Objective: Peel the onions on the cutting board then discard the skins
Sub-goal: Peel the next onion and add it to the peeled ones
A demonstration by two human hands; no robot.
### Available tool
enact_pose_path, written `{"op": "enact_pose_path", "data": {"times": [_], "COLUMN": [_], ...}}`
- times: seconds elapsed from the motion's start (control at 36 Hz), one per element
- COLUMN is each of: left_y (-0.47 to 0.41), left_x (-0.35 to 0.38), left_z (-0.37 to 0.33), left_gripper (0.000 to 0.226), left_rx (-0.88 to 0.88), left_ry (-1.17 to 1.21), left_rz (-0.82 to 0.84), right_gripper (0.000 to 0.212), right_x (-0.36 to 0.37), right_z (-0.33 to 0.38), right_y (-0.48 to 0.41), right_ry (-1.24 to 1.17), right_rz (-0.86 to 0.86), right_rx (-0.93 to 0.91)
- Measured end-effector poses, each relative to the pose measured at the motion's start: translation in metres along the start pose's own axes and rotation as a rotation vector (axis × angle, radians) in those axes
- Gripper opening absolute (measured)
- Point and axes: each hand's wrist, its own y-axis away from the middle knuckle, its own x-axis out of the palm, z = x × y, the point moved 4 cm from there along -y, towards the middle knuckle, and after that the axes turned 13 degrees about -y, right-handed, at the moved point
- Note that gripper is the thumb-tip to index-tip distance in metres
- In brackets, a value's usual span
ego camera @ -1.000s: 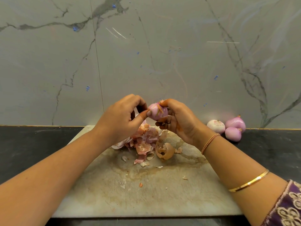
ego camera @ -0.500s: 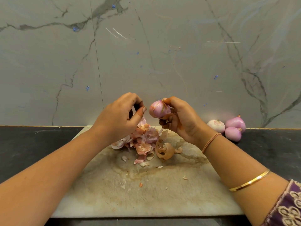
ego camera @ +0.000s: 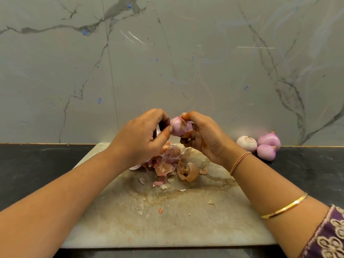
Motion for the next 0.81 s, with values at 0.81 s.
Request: {"op": "enact_pose_path", "data": {"times": [0.81], "left_y": [0.002], "left_x": [0.004], "left_z": [0.003], "left_gripper": [0.027], "left_rx": [0.113], "left_ry": [0.196], "left_rz": [0.075], "right_gripper": [0.024], "right_x": [-0.001], "right_z": [-0.002], "right_y": [0.004], "right_ry": [-0.042], "right_rz": [0.022], "right_rx": [0.089]}}
